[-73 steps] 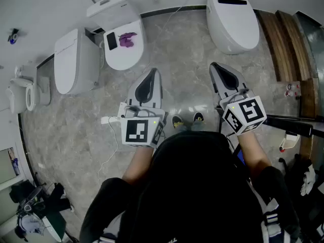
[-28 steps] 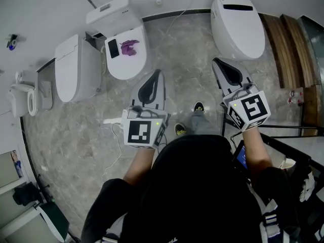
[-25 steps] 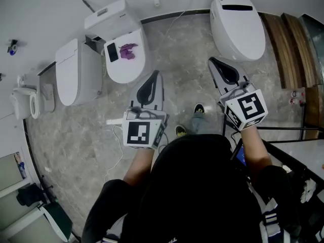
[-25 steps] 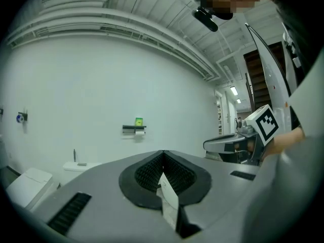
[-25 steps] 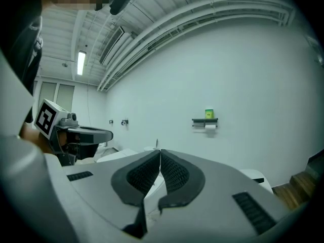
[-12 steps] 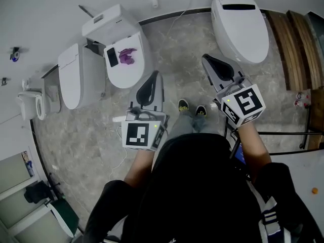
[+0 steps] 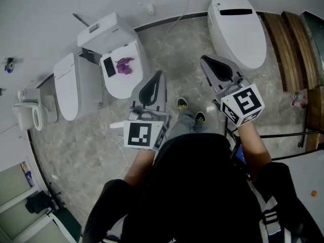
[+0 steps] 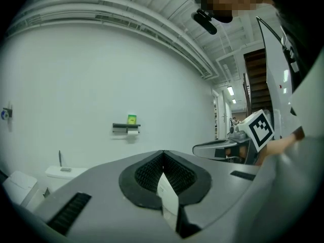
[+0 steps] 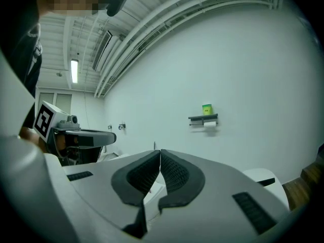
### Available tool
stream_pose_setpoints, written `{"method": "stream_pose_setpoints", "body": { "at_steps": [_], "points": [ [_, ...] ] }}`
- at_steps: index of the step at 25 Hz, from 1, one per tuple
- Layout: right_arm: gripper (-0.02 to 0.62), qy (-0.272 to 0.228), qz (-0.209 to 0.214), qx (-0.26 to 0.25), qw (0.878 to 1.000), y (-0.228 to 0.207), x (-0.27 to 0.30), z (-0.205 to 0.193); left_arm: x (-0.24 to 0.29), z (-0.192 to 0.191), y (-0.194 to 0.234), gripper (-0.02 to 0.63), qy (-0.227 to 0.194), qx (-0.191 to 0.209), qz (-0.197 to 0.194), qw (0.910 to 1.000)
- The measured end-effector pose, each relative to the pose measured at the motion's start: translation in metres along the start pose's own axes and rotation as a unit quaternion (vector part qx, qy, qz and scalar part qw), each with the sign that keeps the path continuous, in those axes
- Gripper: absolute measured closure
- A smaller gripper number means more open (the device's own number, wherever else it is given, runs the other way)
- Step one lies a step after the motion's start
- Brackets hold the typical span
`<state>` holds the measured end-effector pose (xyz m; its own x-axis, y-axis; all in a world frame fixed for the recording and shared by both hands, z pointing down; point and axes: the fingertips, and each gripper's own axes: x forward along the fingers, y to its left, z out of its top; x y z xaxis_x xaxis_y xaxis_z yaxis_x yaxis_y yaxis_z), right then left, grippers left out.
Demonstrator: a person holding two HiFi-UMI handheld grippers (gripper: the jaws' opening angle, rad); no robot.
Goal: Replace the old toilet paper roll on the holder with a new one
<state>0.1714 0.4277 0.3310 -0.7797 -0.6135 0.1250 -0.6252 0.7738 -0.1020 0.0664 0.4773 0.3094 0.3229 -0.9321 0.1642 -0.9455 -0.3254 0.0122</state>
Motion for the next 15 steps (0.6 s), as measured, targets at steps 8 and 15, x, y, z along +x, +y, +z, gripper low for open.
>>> {"method": "stream_pose_setpoints", "body": {
  "at_steps": [8,15],
  "points": [
    [0.577,0.016,-0.006,-0.02,1.0,-0.002,0.067,0.008,0.026,0.006,0.074,0.584,-0.021,0.0,-0.004,0.9998],
    [0.577,0.018,-0.02,-0.018,0.999,-0.015,0.104,0.022,0.047,0.008,0.116,0.584,-0.024,-0.013,-0.013,0.9995]
  ]
}}
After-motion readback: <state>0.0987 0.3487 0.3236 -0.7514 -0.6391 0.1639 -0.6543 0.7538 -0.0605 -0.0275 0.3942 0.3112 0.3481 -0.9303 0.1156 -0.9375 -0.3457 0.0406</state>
